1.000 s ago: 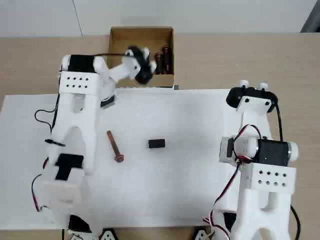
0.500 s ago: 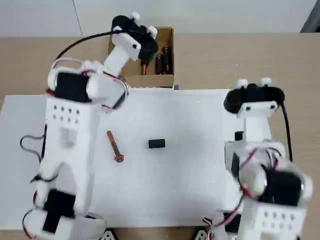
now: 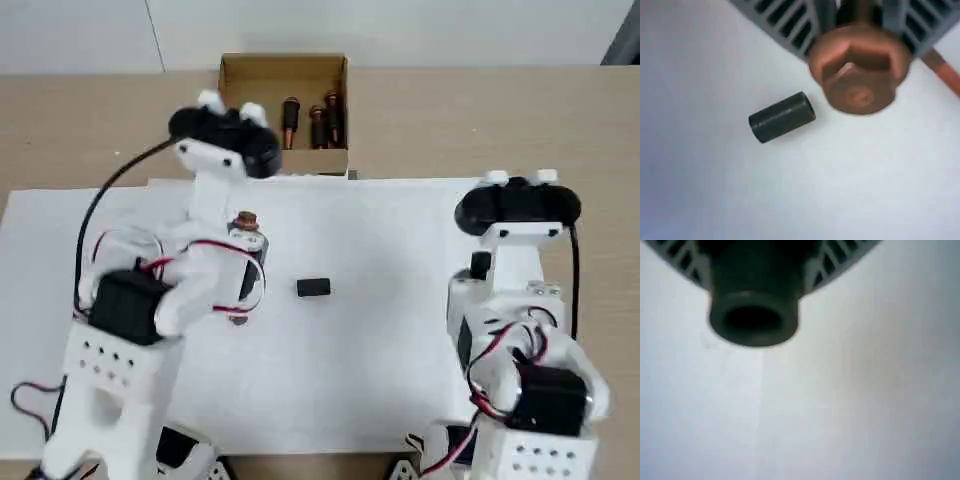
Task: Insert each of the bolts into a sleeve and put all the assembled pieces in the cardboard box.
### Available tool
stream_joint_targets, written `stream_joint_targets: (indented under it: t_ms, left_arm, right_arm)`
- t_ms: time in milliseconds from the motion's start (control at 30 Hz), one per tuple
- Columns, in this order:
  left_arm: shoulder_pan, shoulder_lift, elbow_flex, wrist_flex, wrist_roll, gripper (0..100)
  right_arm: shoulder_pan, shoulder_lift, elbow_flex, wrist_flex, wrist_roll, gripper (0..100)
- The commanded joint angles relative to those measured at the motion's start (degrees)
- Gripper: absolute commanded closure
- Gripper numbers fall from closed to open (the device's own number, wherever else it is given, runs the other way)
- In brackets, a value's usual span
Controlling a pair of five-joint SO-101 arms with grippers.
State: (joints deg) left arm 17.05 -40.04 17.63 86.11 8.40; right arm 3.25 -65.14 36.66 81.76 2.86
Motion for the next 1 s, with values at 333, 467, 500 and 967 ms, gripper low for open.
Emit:
stream_joint_targets:
  t_ms: [333, 467, 500, 967]
  left_arm:
    - [0.4, -23.4, 32.0, -26.5, 11.5, 100]
    - [0.4, -29.2, 38.6, -30.1, 17.8, 100]
    - [0.4, -30.7, 40.3, -30.9, 19.3, 100]
    - [0.4, -53.5, 59.1, -36.7, 21.6, 100]
  right_arm:
    - [-12.6, -0.7, 14.2, -18.5, -8.1, 99.6]
    - [-17.5, -0.7, 19.8, -24.7, -7.7, 99.6]
    - [-19.0, -0.7, 20.7, -25.9, -7.6, 99.6]
    - [-24.4, -0.7, 24.8, -35.0, -7.1, 99.6]
